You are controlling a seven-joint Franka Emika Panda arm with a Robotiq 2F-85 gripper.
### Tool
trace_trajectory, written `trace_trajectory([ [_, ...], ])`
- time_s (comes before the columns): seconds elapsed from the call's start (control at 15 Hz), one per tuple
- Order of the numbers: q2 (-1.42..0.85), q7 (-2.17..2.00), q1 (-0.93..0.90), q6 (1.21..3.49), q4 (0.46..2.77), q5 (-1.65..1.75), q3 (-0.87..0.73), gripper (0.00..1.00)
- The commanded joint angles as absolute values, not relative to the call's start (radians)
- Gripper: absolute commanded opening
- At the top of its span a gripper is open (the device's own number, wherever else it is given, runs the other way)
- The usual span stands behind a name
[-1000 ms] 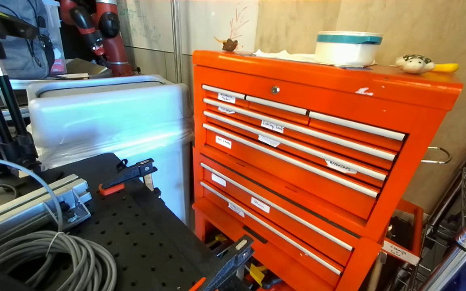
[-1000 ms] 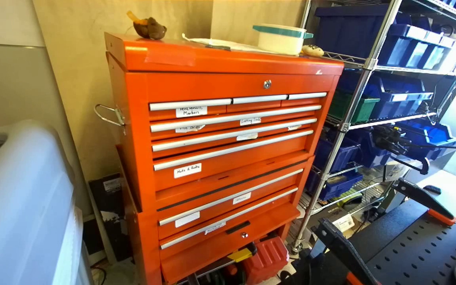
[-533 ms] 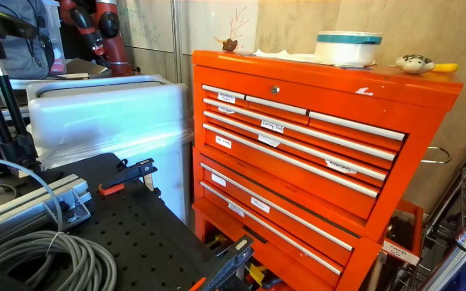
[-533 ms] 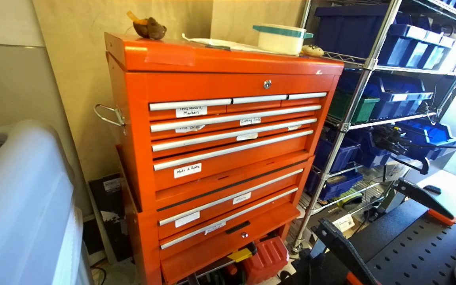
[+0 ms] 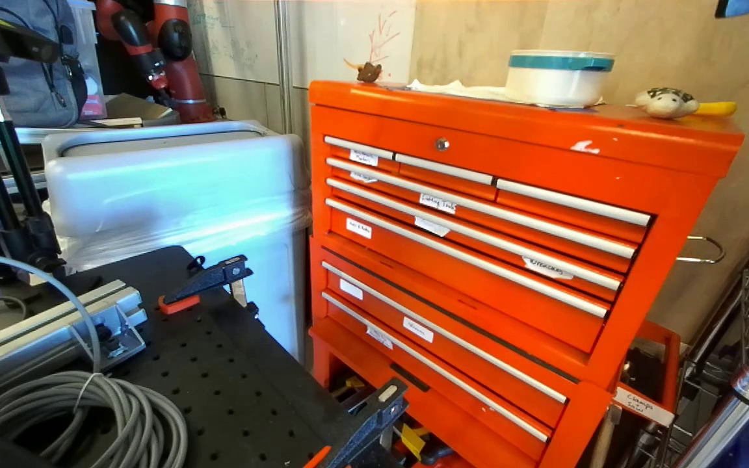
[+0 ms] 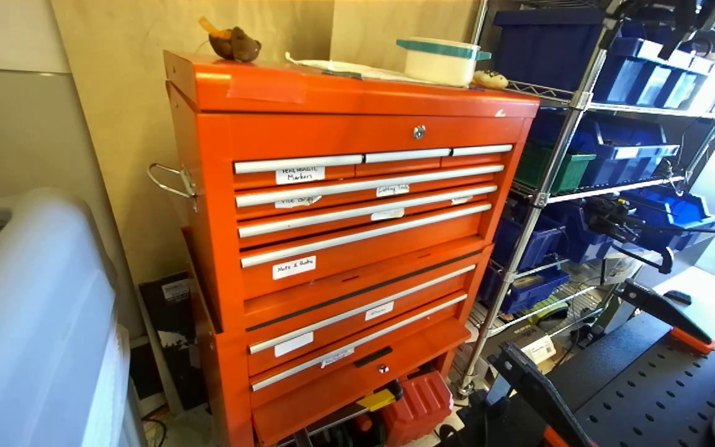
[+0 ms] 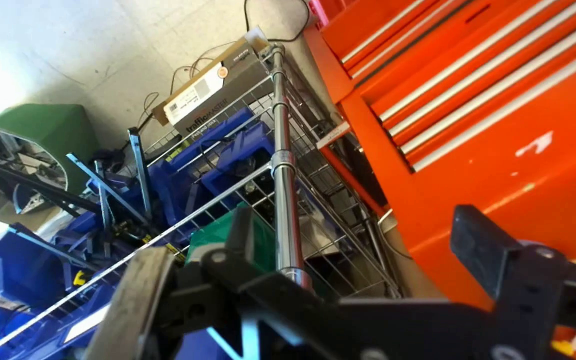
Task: Pick up the white plush toy and put it in the pot
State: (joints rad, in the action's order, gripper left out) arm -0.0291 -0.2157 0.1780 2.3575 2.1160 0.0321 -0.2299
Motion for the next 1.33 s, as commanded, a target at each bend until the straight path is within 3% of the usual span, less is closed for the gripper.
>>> trace_trajectory([
  [0.0,-0.188,-0.380,0.178,2.372,1.954,-0.016,-0.215,1.00],
  [0.6,-0.375,-0.534,0.165,2.438,1.756,-0.282,-0.167,1.00],
  [1.13,-0.477,-0.572,0.105,2.537,1.699,-0.257,-0.168,1.00],
  [1.2,-0.493,-0.570,0.103,2.545,1.695,-0.260,-0.167,0.90],
  [1.27,-0.508,-0.569,0.098,2.550,1.691,-0.259,-0.166,0.72],
])
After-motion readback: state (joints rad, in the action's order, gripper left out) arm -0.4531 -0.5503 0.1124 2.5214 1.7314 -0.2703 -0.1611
